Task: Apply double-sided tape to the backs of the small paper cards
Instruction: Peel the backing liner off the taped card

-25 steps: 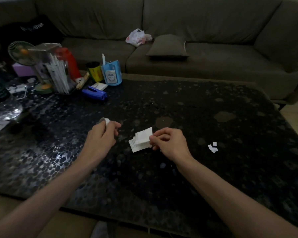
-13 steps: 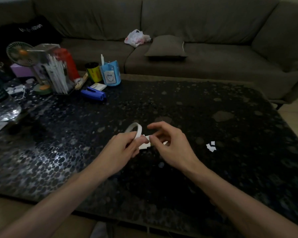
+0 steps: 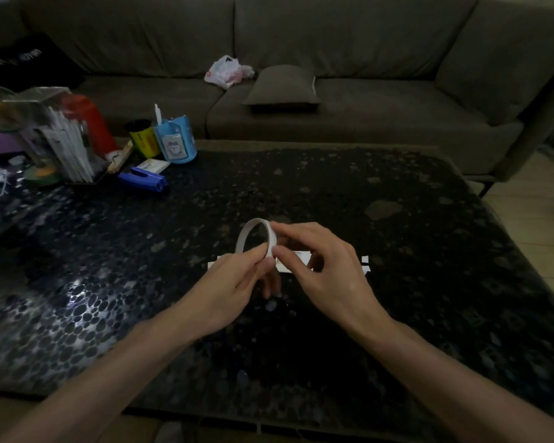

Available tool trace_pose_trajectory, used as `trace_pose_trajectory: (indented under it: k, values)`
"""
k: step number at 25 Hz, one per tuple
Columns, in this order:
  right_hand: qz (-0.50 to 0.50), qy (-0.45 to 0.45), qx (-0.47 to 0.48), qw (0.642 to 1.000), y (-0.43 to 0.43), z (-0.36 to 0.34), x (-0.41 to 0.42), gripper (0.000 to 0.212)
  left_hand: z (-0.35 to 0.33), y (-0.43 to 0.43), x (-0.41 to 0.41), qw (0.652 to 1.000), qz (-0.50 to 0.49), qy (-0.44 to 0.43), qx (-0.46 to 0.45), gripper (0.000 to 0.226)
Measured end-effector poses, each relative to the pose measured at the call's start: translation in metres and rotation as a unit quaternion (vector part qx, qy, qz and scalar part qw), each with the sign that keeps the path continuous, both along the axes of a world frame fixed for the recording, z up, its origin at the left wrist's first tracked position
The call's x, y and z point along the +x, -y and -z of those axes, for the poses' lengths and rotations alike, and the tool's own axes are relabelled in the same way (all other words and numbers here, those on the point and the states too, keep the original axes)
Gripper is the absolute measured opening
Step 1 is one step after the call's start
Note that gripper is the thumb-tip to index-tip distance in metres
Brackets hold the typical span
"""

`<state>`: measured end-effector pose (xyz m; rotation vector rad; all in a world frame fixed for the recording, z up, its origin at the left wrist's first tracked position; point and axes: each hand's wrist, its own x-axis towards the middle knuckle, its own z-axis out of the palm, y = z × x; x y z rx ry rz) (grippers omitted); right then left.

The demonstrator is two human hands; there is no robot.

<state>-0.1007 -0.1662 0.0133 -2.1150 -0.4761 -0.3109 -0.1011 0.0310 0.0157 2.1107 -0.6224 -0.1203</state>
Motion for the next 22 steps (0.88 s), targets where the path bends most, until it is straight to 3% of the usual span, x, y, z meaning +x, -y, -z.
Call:
trace_pose_trajectory:
  k: [6,14,18,22]
  values:
    - [0.068,0.054,-0.044,0.995,0.014,-0.005,-0.008,0.041,-0.001,0.02,0.007,0.997,-0.013,0.079,-0.016,0.029]
    - [0.117,0.117,-0.077,0.983,0.027,0.002,-0.008,0.032,-0.001,0.04,0.01,0.994,-0.003,0.111,-0.008,0.03]
    - [0.133,0.128,-0.082,0.979,0.031,0.002,-0.008,0.03,-0.002,0.041,0.012,0.995,0.004,0.097,0.001,0.035]
    - [0.108,0.074,-0.057,0.99,0.032,-0.001,-0.005,0.036,0.001,0.044,0.009,0.998,0.023,0.051,-0.005,0.032]
